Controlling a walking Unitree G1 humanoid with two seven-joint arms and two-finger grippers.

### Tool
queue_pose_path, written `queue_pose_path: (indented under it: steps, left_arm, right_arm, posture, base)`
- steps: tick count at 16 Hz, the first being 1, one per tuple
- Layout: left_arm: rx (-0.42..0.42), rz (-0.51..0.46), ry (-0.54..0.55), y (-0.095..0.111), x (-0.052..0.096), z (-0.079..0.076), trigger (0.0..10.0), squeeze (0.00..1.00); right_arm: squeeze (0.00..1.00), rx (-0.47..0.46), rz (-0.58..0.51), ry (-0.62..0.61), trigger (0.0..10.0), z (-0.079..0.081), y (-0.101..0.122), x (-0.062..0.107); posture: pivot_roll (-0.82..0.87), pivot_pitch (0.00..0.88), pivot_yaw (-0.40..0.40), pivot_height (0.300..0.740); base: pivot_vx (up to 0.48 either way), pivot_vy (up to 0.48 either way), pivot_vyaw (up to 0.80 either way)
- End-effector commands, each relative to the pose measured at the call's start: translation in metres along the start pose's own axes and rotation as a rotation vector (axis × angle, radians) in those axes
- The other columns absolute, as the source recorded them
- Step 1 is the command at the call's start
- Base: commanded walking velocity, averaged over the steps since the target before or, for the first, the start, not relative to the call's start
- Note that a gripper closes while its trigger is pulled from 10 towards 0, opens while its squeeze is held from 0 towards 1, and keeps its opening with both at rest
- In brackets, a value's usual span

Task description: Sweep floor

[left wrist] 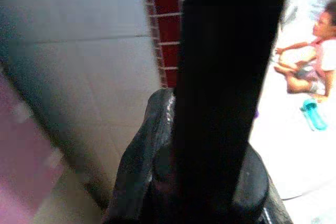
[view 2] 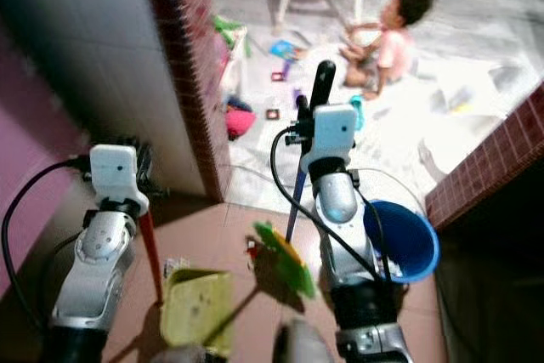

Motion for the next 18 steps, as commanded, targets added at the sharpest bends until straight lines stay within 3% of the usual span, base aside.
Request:
queue_pose_path:
  steps: [1,5,9,13,18]
  left_arm:
    - [0.019,-0.069,-0.011,0.017,-0.003,-0.003,10.0,0.0]
    - [0.033,-0.077,-0.029,0.02,-0.003,-0.008,10.0,0.0]
    - [0.01,-0.13,-0.059,0.039,-0.006,-0.013,10.0,0.0]
    - [-0.105,-0.264,-0.124,0.075,-0.015,-0.018,10.0,0.0]
    - [-0.289,-0.342,-0.106,0.097,-0.027,-0.002,10.0,0.0]
  right_arm:
    - [0.0,0.03,-0.044,-0.012,10.0,-0.003,0.01,-0.004]
    - [0.0,0.036,-0.053,-0.013,10.0,-0.003,0.012,-0.005]
    - [0.0,0.041,-0.053,-0.012,10.0,-0.003,0.012,-0.006]
    - [0.0,0.042,-0.052,-0.011,10.0,-0.001,0.01,-0.008]
    - [0.0,0.045,-0.047,-0.014,10.0,-0.004,0.007,-0.006]
  posture:
    - [-0.08,0.054,0.009,0.74]
    - [-0.08,0.058,0.009,0.74]
    - [-0.08,0.059,0.009,0.74]
    - [-0.07,0.056,0.008,0.74]
    - [-0.06,0.052,0.011,0.74]
  base:
    - [0.0,0.0,0.0]
    - [0.0,0.0,0.0]
    - [0.0,0.0,0.0]
    - [0.0,0.0,0.0]
    - [0.0,0.0,0.0]
Point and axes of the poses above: a point about 5 cm out from each wrist's last joint towards the gripper, its own x axis pointing back from the gripper into the wrist, its own y axis along the axis of the wrist's last joint, z = x × y, the point moved 3 cm from there along -x, pointing out of the wrist towards the gripper, and after that the axes turned 1 degree about -x, right-handed, at the moved point
